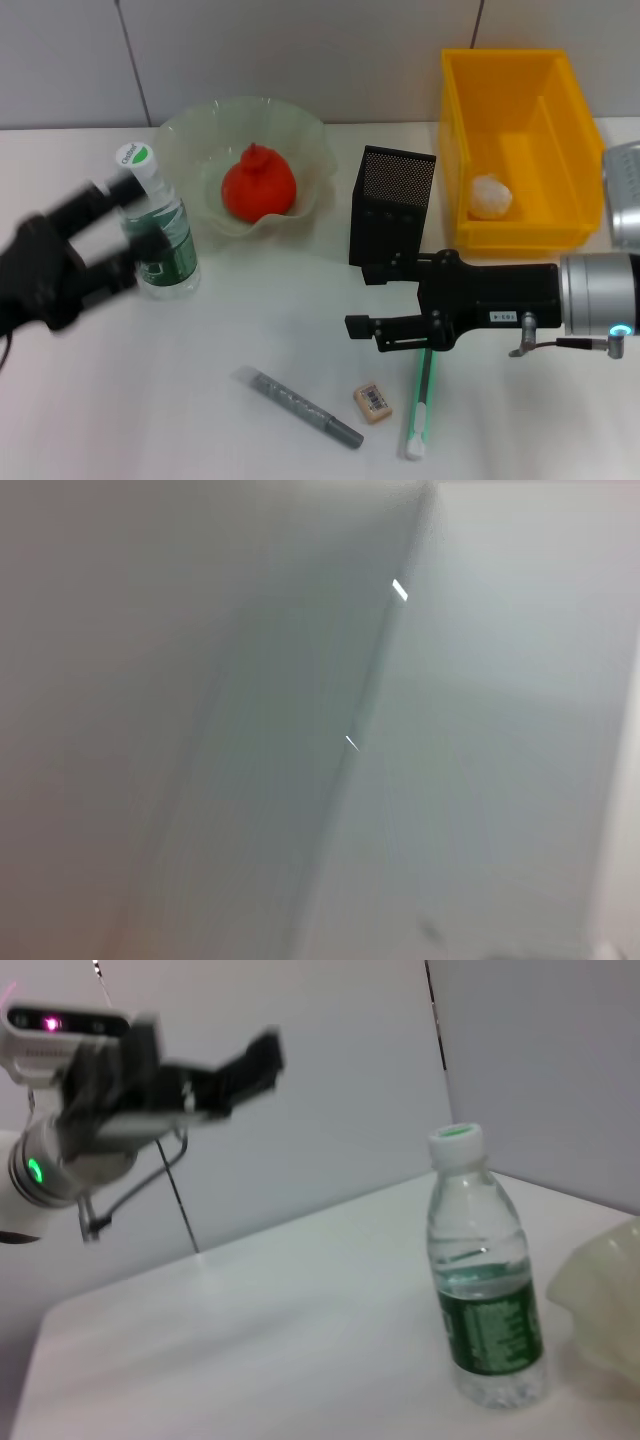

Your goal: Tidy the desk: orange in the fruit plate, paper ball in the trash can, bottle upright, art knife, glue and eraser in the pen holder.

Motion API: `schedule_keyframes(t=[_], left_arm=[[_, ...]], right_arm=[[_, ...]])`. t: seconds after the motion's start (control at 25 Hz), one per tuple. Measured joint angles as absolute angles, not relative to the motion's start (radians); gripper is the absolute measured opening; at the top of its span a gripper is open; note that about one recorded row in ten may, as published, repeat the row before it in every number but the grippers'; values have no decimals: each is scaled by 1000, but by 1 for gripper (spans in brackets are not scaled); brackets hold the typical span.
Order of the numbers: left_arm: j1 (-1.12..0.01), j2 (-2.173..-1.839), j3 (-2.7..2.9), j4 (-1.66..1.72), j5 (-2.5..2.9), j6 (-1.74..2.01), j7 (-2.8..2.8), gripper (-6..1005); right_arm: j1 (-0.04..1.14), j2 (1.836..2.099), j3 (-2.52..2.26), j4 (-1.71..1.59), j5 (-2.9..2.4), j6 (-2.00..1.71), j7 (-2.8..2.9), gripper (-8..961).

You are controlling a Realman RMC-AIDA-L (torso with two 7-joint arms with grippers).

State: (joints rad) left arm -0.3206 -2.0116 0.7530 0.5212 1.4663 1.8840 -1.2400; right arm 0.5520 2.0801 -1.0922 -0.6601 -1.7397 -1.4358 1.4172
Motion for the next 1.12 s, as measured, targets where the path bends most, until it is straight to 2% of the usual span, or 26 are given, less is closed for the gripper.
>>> schedule_keyframes(t=[0.24, 0.4, 0.56, 0.6, 0.64, 0.72, 0.76, 0.8, 0.84, 0.92, 0.96, 1.08, 1.12], left_arm=[[-326, -1994, 778, 597, 1694, 1884, -1236, 781], [-333, -2003, 774, 641, 1815, 1861, -1212, 781], [-337, -2007, 779, 643, 1837, 1856, -1175, 781], [-338, -2007, 779, 642, 1844, 1856, -1167, 781], [-340, -2008, 779, 642, 1853, 1856, -1162, 781], [-348, -2013, 780, 641, 1878, 1857, -1157, 781], [-348, -2013, 780, 641, 1878, 1857, -1157, 781], [-352, -2015, 780, 641, 1886, 1857, -1157, 781], [-354, -2016, 780, 640, 1889, 1857, -1157, 781], [-358, -2019, 780, 638, 1894, 1856, -1156, 781], [-358, -2019, 780, 638, 1894, 1856, -1156, 781], [-359, -2024, 781, 638, 1895, 1854, -1157, 781], [-359, -2026, 781, 638, 1895, 1852, -1156, 780]], right_arm=[[539, 2073, -1090, -785, -1750, -1494, 1576, 777], [555, 2063, -1091, -910, -1829, -1558, 1758, 777], [630, 2043, -1091, -1032, -1986, -1628, 2037, 777], [694, 2028, -1094, -1061, -2069, -1672, 2166, 777], [694, 2028, -1094, -1061, -2069, -1672, 2166, 777], [806, 2008, -1102, -1065, -2186, -1749, 2345, 777], [806, 2008, -1102, -1065, -2186, -1749, 2345, 777], [886, 2006, -1102, -1055, -2278, -1800, 2452, 777], [886, 2006, -1102, -1055, -2278, -1800, 2452, 777], [1004, 2014, -1103, -1008, -2426, -1845, 2576, 777], [1004, 2014, -1103, -1008, -2426, -1845, 2576, 777], [1107, 2034, -1103, -911, -2555, -1849, 2624, 777], [1161, 2050, -1103, -833, -2633, -1831, 2632, 777]])
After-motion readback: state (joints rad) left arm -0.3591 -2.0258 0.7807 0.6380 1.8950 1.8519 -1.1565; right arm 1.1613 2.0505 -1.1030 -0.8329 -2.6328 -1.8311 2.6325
